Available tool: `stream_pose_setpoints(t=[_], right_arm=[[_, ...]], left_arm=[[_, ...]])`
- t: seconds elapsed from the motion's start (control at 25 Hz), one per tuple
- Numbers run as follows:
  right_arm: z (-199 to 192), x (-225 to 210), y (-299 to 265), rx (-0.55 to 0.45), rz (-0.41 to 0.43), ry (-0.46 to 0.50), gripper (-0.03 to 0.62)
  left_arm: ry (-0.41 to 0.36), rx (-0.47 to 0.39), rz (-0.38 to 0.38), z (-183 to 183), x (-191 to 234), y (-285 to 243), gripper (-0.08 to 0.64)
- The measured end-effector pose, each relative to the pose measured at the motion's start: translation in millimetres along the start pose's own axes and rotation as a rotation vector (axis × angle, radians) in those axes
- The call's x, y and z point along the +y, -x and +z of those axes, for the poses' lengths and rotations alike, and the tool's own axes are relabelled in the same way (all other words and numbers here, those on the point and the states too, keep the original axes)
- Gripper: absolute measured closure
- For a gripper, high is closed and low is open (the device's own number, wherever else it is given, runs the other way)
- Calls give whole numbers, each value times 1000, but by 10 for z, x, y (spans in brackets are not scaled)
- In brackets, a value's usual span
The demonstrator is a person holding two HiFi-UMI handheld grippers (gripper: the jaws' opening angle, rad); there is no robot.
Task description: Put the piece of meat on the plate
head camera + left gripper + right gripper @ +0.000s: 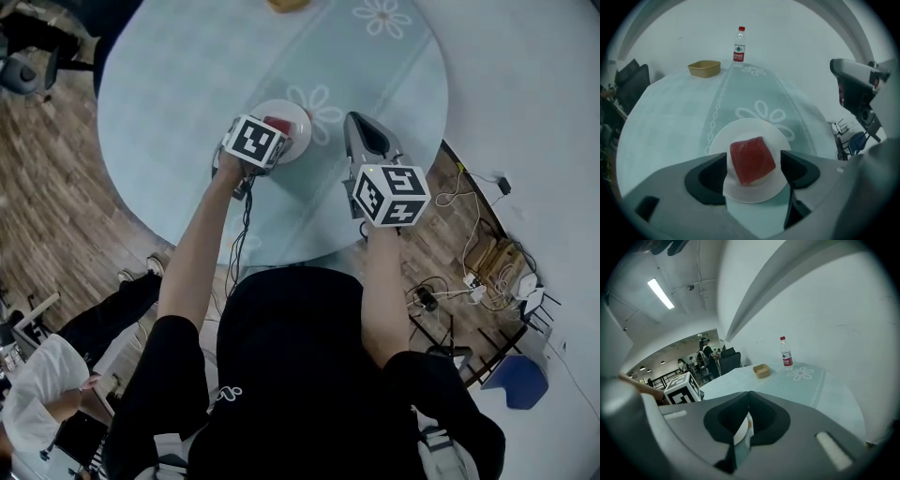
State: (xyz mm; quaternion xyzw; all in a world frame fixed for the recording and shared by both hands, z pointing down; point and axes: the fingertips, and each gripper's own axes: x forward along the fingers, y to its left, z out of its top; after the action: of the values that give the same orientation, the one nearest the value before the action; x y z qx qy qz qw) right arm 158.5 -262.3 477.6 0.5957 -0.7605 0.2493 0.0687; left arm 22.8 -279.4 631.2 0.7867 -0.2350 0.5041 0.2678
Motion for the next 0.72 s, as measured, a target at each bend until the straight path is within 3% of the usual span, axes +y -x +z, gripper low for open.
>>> stream_pose_setpoints(t=[0.12,0.24,0.4,0.52,0.56,0.72], right_arm=[[1,120,-8,-2,11,13,583],[88,264,-10,-29,29,26,583],[349,587,4,-101,80,61,583],[585,865,39,-168,115,106,583],[667,935,54,-190,118,117,583],[1049,1228,173,-301,120,134,583]], left_arm=[[63,-110,28,130,121,204,193],[161,-305,41,347,211,644,205],[267,-620,86,562,291,1487,371],[332,-796,165,557,365,2102,498],[335,-845,192,535,372,2297,560],[267,-1046,226,436,239,3024,563]])
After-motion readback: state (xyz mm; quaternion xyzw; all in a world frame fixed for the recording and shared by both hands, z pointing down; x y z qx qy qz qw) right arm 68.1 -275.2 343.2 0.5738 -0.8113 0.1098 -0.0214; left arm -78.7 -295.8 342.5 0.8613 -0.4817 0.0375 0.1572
